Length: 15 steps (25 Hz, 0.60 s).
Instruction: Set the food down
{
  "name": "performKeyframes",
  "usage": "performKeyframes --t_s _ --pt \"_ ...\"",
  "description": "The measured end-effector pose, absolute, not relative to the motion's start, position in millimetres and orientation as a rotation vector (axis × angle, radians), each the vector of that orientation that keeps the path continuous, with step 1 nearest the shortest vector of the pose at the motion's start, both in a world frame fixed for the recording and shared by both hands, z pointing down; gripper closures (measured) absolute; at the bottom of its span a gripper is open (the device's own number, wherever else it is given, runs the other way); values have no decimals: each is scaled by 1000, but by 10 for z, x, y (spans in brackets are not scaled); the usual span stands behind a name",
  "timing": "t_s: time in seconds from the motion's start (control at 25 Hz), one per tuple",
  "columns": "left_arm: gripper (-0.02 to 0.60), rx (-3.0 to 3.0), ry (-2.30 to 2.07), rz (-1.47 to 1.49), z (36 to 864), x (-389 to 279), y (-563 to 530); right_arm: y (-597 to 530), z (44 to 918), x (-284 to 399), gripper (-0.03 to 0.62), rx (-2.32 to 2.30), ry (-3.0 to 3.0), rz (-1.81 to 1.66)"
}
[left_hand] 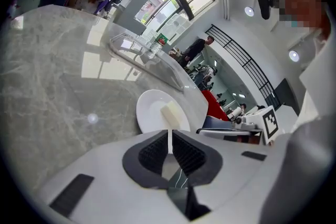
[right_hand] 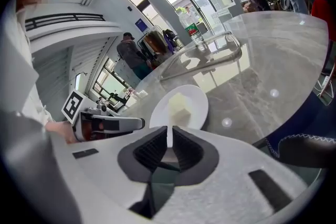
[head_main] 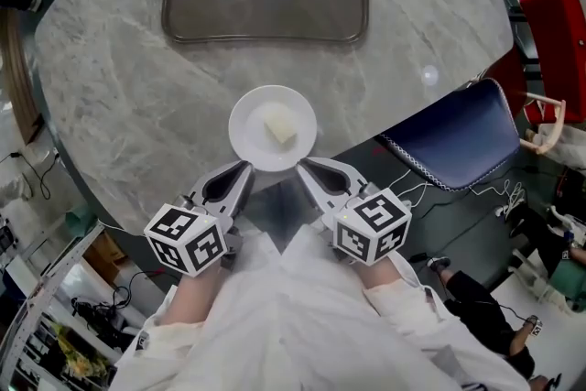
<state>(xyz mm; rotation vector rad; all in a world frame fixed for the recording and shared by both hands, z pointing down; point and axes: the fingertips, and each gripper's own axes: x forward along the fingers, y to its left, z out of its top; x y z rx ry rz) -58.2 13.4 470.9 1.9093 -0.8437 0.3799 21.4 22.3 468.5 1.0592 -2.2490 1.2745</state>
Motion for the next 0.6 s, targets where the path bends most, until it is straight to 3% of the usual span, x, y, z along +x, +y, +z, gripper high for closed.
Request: performKeyframes --t_s 0.52,0.6 --pt "551 1864 -875 434 4852 -727 215 280 4748 296 589 1108 -2209 1294" --pt "528 1851 -881 437 4866 -741 214 285 4750 301 589 1115 -2199 1293"
